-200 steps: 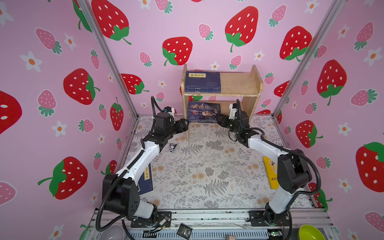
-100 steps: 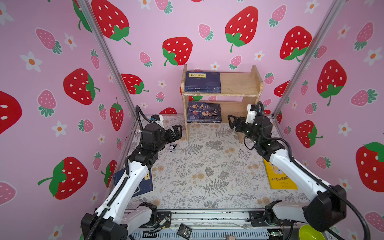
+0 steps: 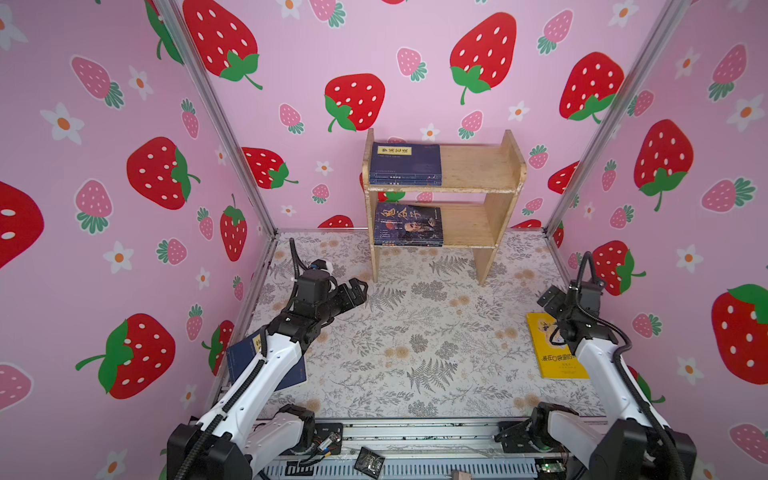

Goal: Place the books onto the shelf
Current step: 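Move the right gripper to the yellow book while the left gripper reaches toward it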

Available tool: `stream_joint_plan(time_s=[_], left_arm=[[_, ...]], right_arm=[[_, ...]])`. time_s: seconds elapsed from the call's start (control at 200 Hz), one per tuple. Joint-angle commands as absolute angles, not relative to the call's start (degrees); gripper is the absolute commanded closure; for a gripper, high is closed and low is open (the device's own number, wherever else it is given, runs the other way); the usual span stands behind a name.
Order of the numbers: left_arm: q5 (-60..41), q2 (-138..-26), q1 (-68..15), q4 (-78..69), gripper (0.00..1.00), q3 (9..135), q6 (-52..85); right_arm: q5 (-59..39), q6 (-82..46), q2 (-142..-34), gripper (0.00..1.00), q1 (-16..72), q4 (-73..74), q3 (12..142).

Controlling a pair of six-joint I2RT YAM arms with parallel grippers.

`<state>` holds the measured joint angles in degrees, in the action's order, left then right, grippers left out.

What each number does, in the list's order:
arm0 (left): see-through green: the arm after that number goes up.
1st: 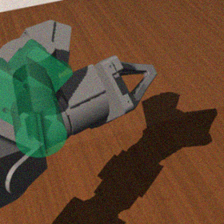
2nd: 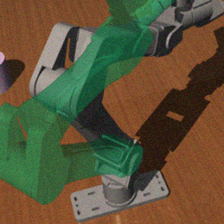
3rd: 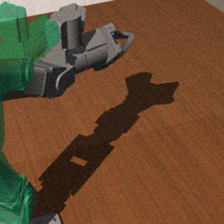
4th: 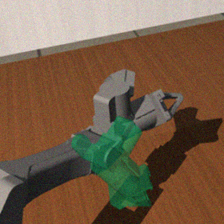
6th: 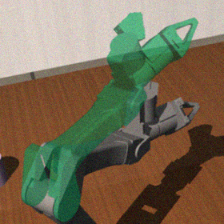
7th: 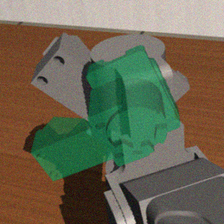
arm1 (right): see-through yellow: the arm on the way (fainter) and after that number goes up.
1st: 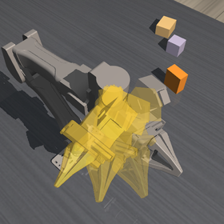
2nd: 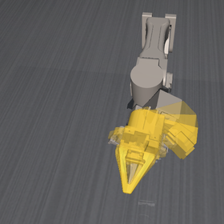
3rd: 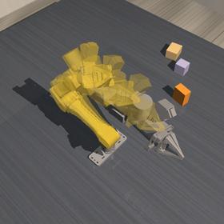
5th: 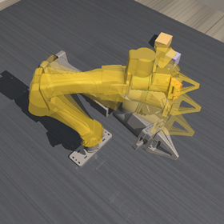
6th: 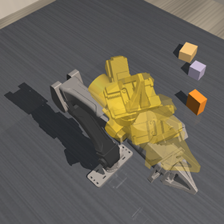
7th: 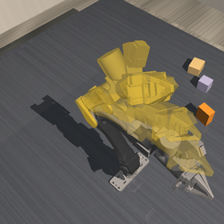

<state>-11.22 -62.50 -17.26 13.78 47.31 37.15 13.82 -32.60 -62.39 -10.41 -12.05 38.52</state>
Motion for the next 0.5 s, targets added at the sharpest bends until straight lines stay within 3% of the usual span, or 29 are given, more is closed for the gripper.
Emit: stream_joint_plan(time_s=[0.0,0.325,0.49], left_arm=[[-17.2,-64.7,-22.2,12.2,0.01,49.7,32.3],[-17.5,-81.3,-42.2,-0.8,0.01,55.1,32.5],[-21.5,-90.6,-46.5,-3.8,0.01,62.2,33.4]], right_arm=[[11.5,-31.2,-67.4,0.00,-15.9,-12.2,38.7],[13.8,-28.8,-78.8,0.00,-20.4,-5.7,37.1],[13.9,-27.5,-82.0,0.00,-22.3,-4.4,37.0]])
